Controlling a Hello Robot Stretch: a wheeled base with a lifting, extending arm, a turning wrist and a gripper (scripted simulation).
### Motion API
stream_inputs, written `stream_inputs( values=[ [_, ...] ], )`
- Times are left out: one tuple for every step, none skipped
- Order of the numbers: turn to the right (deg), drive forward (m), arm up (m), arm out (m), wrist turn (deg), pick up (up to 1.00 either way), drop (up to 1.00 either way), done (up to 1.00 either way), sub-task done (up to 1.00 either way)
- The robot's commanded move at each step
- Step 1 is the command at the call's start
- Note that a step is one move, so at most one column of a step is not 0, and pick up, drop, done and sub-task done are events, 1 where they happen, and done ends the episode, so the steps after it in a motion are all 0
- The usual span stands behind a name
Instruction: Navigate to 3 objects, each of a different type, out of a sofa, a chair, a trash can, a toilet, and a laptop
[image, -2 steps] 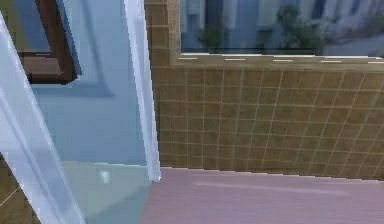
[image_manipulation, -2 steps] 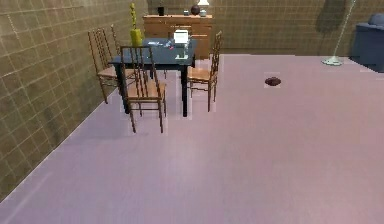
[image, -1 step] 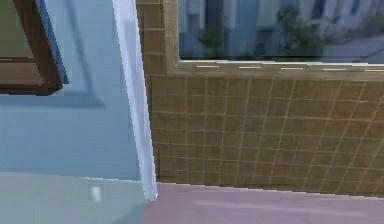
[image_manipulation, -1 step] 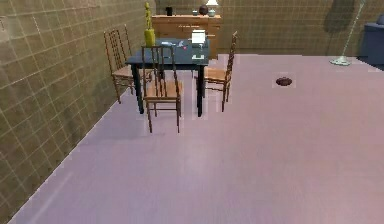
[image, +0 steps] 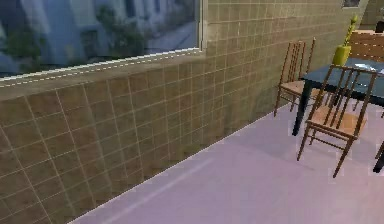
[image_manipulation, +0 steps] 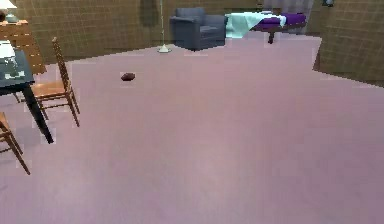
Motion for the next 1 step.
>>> stream_inputs(
  values=[
    [45.0,0.0,0.0,0.0,0.0,0.0,0.0,0.0,0.0]
  ],
)
